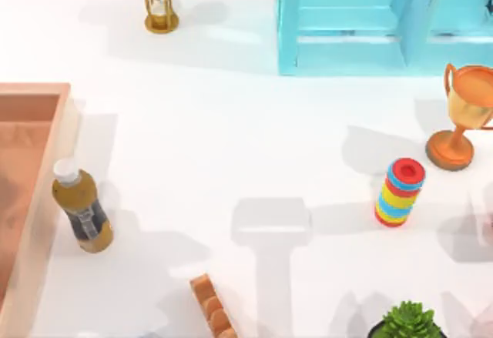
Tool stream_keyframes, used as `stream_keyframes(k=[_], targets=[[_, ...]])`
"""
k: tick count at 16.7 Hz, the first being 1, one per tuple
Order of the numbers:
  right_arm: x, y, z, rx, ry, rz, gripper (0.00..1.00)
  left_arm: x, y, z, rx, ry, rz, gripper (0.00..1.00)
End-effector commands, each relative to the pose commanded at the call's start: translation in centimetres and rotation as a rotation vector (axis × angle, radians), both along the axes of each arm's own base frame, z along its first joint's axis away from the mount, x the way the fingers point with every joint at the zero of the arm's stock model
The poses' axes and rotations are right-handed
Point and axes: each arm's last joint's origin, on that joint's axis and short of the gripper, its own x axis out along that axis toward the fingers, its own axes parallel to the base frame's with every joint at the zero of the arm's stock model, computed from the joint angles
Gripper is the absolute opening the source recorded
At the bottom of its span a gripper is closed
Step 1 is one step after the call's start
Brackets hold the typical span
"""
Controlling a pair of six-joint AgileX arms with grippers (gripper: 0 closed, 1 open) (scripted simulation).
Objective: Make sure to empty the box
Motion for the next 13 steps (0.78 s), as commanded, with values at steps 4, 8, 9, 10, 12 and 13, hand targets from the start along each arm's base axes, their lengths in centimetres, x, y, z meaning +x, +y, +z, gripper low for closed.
stream_keyframes(k=[4,8,9,10,12,13], targets=[[0.0,0.0,0.0,0.000,0.000,0.000,1.00,-0.7,-0.3,4.4,0.002,-0.005,0.001,0.00],[0.0,0.0,0.0,0.000,0.000,0.000,1.00,-0.9,-0.4,5.2,0.004,-0.011,0.002,0.00],[0.0,0.0,0.0,0.000,0.000,0.000,1.00,-0.8,-0.3,5.0,0.003,-0.007,0.003,0.00],[0.0,0.0,0.0,0.000,0.000,0.000,1.00,-0.8,-0.3,5.0,0.003,-0.008,0.003,0.00],[0.0,0.0,0.0,0.000,0.000,0.000,1.00,-0.3,-0.6,5.7,0.003,-0.031,-0.001,0.00],[0.0,0.0,0.0,0.000,0.000,0.000,1.00,0.2,-0.9,6.4,0.003,-0.053,-0.005,0.00]])
